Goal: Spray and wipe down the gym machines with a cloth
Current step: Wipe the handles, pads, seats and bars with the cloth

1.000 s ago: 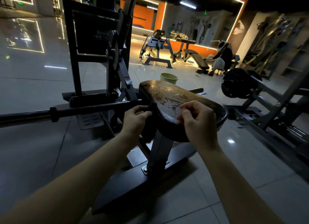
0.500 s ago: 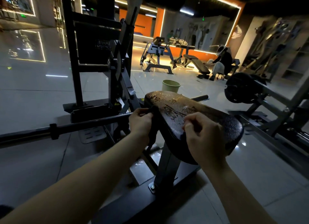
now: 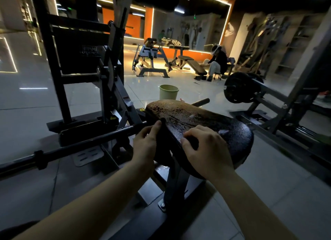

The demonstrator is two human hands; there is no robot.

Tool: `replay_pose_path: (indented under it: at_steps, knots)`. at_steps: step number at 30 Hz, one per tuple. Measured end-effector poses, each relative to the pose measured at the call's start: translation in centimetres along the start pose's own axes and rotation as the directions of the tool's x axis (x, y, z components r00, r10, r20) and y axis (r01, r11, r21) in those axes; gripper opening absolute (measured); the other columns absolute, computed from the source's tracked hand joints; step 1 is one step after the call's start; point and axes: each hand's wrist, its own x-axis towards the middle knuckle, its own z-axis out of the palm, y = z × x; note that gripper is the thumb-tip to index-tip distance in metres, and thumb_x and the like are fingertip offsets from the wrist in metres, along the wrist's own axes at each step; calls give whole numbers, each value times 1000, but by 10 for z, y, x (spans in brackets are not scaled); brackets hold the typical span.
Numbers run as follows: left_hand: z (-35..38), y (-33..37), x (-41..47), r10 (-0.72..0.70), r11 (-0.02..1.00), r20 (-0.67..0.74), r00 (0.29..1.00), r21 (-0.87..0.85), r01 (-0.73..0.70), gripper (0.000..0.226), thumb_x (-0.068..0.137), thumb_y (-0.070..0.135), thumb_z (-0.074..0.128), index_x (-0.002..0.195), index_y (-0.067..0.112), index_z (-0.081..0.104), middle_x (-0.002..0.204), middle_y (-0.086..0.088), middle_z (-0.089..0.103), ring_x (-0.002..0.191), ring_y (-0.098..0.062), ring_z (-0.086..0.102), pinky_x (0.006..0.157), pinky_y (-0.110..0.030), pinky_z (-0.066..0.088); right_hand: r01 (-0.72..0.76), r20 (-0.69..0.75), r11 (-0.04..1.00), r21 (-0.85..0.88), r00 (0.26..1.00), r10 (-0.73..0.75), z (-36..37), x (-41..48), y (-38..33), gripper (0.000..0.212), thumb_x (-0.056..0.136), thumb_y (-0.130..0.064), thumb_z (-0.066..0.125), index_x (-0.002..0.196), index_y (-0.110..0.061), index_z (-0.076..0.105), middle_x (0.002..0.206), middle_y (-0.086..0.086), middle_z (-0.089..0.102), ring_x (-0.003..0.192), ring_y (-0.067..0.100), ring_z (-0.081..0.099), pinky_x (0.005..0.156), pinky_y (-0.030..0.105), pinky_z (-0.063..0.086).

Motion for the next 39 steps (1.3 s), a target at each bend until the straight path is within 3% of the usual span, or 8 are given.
replay_pose_path:
  at_steps: [11,17,23,27,30,34,36,39]
  knots:
    - [29,10,83,263,964,-354,897,126,-233,19,99,27,67,96,9,61,82,6,61,74,-8,55,59,-10,40,-33,10,998,59,999,32,2,2,6,19,87,-45,72,93,-27,70,90,-12,64,85,17,62,79,38,54]
    - [31,-12,66,135,987,-261,956,-52,-154,24,94,27,73,117,18,71,111,-2,74,105,-19,68,98,-33,54,-52,-2,997,54,999,52,1,2,3,15,87,-42,74,90,-28,70,89,-15,64,86,13,61,79,36,54]
    - [39,-30,30,138,990,-185,973,-6,-142,30,103,30,55,129,23,68,119,-1,73,112,-23,68,105,-49,51,-59,-6,996,70,998,59,0,2,0,11,86,-37,75,87,-27,71,86,-14,65,83,11,61,77,36,55]
    - [52,-17,44,149,978,-146,978,165,-124,56,106,45,40,158,26,35,164,-8,28,152,-29,27,126,-45,18,-57,4,995,82,998,57,1,2,3,10,87,-37,73,86,-27,71,86,-14,64,83,11,61,76,36,55]
    - [56,-2,69,113,964,-189,975,260,-61,59,110,41,33,164,22,15,170,-12,10,156,-31,12,124,-42,10,-64,1,992,104,998,64,1,2,3,14,87,-41,68,85,-27,70,85,-14,64,82,10,61,75,36,54]
    - [45,7,99,127,953,-178,976,294,-71,58,110,41,31,161,14,26,163,-16,31,148,-35,31,123,-44,24,-113,-16,976,188,993,118,2,3,4,15,89,-36,69,80,-25,69,80,-13,66,77,9,64,72,38,56]
    - [31,16,108,86,971,-119,989,230,-57,50,109,41,33,143,8,50,137,-17,58,123,-34,55,107,-43,43,-134,-18,971,197,990,140,2,3,5,14,89,-33,72,79,-25,69,78,-13,66,76,10,65,72,39,57]
    - [22,23,97,53,977,-46,998,209,-43,31,109,36,39,116,13,59,103,-7,63,96,-24,61,87,-35,50,-140,-15,974,179,989,145,1,1,2,15,90,-32,73,78,-24,69,78,-12,67,76,11,65,73,39,56]
